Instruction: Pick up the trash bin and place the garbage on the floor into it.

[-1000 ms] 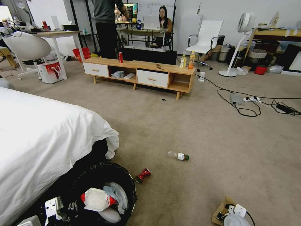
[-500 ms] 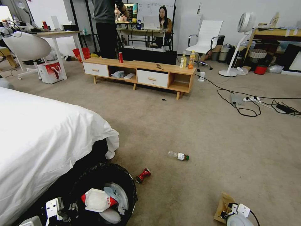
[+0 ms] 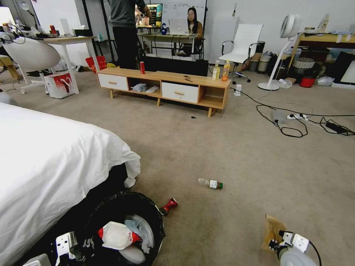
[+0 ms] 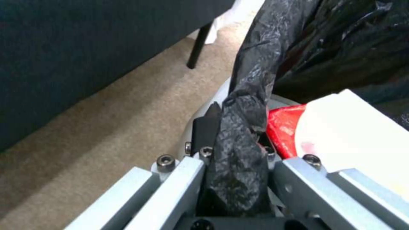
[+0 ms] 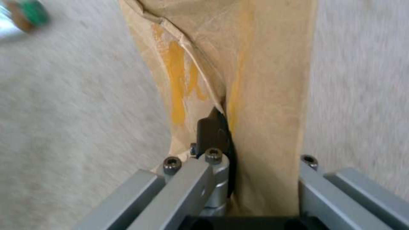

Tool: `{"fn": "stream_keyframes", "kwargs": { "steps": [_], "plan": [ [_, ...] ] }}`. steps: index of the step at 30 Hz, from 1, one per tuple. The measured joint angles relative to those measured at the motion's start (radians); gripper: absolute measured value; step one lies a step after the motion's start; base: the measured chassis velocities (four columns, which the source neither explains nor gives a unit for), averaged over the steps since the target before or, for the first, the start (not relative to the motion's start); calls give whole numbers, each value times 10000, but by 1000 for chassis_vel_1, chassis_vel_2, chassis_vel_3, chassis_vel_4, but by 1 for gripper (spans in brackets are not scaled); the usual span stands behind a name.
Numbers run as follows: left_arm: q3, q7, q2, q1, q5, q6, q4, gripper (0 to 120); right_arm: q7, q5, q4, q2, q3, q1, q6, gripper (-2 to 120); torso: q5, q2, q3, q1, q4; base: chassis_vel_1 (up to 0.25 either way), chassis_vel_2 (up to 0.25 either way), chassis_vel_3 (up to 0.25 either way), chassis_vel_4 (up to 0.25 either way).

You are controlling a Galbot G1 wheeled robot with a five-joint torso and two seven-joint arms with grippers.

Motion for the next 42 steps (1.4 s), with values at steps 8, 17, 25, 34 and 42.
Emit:
{"fn": "stream_keyframes", "kwargs": {
  "steps": [8,17,25,34,42],
  "plan": [
    [156,-204,266,-81,-813,173,-223,2,-248,-73,1275,-619,58,-155,588,0,1,0,0,0,-1,0,0,0,0],
    [68,-554,621,-368,-1663,178,-189,2,-869,-310,2327,-1082,-512,273,1579,0,0,0,0,1,-2,0,0,0,0],
    [85,-1050,1030,-805,-2475,178,194,2,-2032,-563,3607,-2030,-1437,1528,2959,0,-2,-1,1,1,0,0,0,0,0],
    [171,-1105,1464,-984,-2716,178,440,2,-3150,-337,4879,-3455,-3749,3505,4093,0,1,-2,1,1,4,0,0,0,0],
    [229,-1231,1800,-1003,-2970,178,454,2,-4085,413,5632,-4698,-5874,5160,4222,0,-1,-3,1,1,-2,0,0,0,0]
  ]
}}
